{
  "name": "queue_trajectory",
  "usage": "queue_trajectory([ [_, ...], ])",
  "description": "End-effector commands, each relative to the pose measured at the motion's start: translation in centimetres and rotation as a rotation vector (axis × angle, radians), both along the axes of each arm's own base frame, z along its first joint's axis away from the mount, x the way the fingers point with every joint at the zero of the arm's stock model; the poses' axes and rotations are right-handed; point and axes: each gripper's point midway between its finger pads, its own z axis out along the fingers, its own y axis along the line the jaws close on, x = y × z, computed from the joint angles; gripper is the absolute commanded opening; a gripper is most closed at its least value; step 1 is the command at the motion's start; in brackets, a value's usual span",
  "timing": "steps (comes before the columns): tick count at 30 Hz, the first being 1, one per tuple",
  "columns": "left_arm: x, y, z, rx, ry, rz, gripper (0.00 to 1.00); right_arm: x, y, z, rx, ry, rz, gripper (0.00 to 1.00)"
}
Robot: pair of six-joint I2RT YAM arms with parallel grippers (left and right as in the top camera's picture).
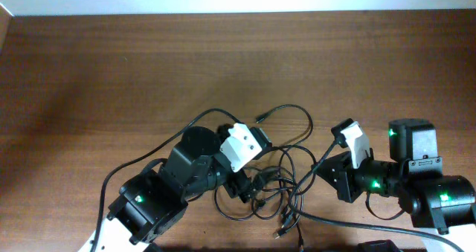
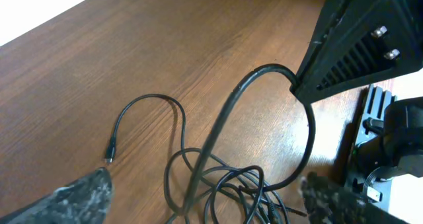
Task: Untangle cables
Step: 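Lower the cables onto the table and open both grippers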
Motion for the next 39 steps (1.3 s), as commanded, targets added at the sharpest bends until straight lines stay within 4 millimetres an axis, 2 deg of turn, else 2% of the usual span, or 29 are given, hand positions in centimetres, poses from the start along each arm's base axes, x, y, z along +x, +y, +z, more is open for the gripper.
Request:
queue_trajectory([
  [1, 0.2, 0.1, 0.2, 0.0, -0.001, 0.012, 0.99, 0.0, -0.1, 0.2, -0.003, 0.001, -0.01, 0.22],
  [4, 0.5, 0.6, -0.4, 0.023, 0.012, 0.047, 0.99, 0.2, -0.4, 0.0, -0.02, 0.007, -0.031, 0.4],
  [8, 2.8, 3.5, -1.5, 0.043, 0.085, 0.331, 0.99, 0.7, -2.0, -1.2, -0.096, 0.06, -0.146, 0.54],
  [12, 3.4, 5.3, -2.3, 0.03, 0.155, 0.5, 0.99, 1.0, -2.8, -1.7, -0.129, 0.087, -0.211, 0.56],
  [15, 3.1, 5.8, -3.0, 0.048, 0.19, 0.524, 0.99, 1.1, -3.0, -1.8, -0.135, 0.086, -0.217, 0.56],
  [18, 3.4, 8.0, -3.9, 0.075, 0.217, 0.672, 0.99, 1.4, -3.8, -2.2, -0.163, 0.115, -0.291, 0.56],
  [23, 3.6, 8.7, -4.1, 0.056, 0.248, 0.739, 0.99, 1.1, -4.1, -2.5, -0.178, 0.127, -0.297, 0.56],
  [28, 3.5, 11.6, -5.5, 0.086, 0.326, 0.857, 0.99, 1.6, -4.2, -2.3, -0.171, 0.116, -0.32, 0.56],
  [34, 4.7, 14.1, -5.8, 0.081, 0.335, 0.957, 0.99, 1.8, -4.5, -2.7, -0.193, 0.129, -0.331, 0.56],
  [38, 5.6, 16.7, -8.2, 0.155, 0.402, 1.054, 0.99, 2.0, -4.5, -2.9, -0.196, 0.137, -0.33, 0.56],
  [39, 5.7, 16.6, -8.5, 0.168, 0.409, 1.038, 0.99, 2.1, -4.5, -3.0, -0.197, 0.14, -0.33, 0.56],
])
